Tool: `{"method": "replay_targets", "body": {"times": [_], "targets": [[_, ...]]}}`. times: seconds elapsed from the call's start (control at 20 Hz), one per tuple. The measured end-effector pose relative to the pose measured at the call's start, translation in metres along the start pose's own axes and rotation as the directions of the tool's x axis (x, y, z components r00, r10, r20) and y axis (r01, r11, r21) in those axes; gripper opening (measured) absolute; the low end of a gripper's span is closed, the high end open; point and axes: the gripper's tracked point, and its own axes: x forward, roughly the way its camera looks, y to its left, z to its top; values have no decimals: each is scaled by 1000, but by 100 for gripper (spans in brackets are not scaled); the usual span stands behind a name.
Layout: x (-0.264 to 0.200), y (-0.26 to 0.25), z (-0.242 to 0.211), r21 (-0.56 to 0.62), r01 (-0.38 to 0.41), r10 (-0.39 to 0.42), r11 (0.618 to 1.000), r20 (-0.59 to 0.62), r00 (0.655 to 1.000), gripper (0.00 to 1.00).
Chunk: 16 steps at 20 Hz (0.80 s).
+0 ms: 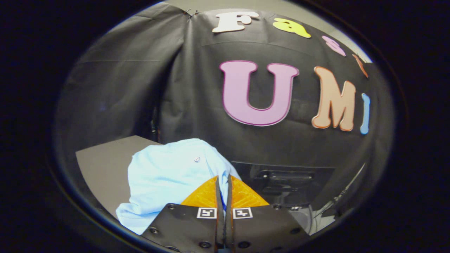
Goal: Put the clothes into the washing machine and then close the washing machine lid.
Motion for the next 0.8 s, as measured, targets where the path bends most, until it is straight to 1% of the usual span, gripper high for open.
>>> {"method": "replay_targets", "body": {"times": [0.15, 0.2, 0.3, 0.45, 0.5, 0.55, 0.6, 0.65, 0.7, 0.75, 0.8], "targets": [[12, -47, -8, -6, 105, -105, 994, -6, 994, 2], [15, -58, -12, -2, 126, -126, 992, -14, 992, 2], [23, -76, -23, 14, 161, -161, 987, -33, 986, 2], [34, -90, -37, 26, 184, -182, 983, -52, 982, 2], [37, -93, -44, 38, 192, -190, 981, -68, 980, 4], [40, -96, -53, 49, 204, -200, 978, -89, 976, 13], [40, -98, -56, 48, 212, -207, 976, -95, 974, 13], [38, -105, -57, 33, 246, -242, 969, -91, 966, 18], [40, -117, -54, 10, 289, -288, 957, -76, 955, 19], [38, -129, -51, -3, 333, -332, 943, -62, 941, 14], [36, -135, -49, 0, 348, -347, 938, -53, 936, 15]]}}
